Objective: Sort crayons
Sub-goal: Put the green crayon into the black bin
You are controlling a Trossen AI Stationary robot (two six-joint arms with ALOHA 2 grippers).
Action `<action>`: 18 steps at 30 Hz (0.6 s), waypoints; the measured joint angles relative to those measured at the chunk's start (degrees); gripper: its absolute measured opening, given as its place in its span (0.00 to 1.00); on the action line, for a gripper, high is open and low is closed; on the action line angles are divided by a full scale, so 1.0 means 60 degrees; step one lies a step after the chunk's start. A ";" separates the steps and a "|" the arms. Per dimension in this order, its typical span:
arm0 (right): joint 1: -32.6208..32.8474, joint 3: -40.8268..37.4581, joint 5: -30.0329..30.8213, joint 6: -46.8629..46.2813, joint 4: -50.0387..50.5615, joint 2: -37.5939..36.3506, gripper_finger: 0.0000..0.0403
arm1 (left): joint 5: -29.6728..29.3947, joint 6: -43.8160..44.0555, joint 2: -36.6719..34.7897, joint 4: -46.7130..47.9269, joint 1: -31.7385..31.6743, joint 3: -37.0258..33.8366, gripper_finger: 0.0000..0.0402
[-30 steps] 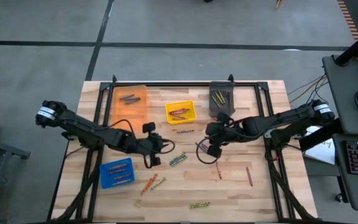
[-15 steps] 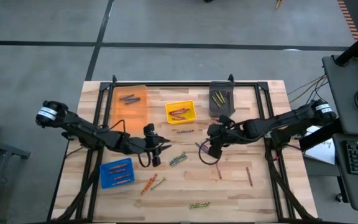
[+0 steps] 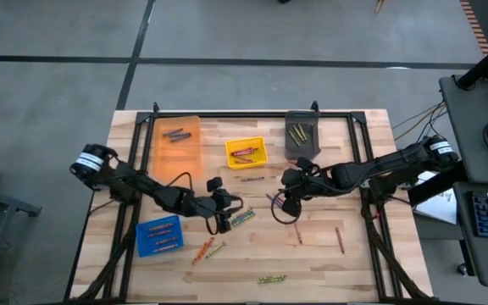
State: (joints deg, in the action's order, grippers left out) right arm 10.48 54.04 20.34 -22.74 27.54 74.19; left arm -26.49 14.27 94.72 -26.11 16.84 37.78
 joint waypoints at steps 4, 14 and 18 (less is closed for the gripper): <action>0.0004 -0.0001 -0.0300 -0.0034 -0.0003 0.0000 0.34 | 0.0361 0.0348 0.0303 0.0026 0.0021 0.0164 0.34; 0.0171 -0.0133 -0.0464 -0.0047 -0.0392 0.0000 0.34 | 0.0369 0.0977 0.0779 0.0029 0.0176 0.0135 0.45; 0.0171 -0.0156 -0.0464 -0.0046 -0.0468 0.0000 0.34 | 0.0363 0.1092 0.1038 -0.0007 0.0186 0.0135 0.45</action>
State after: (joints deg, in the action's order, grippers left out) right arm 11.51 53.10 17.56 -23.02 24.73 74.19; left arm -24.31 20.82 100.95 -26.16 17.96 38.59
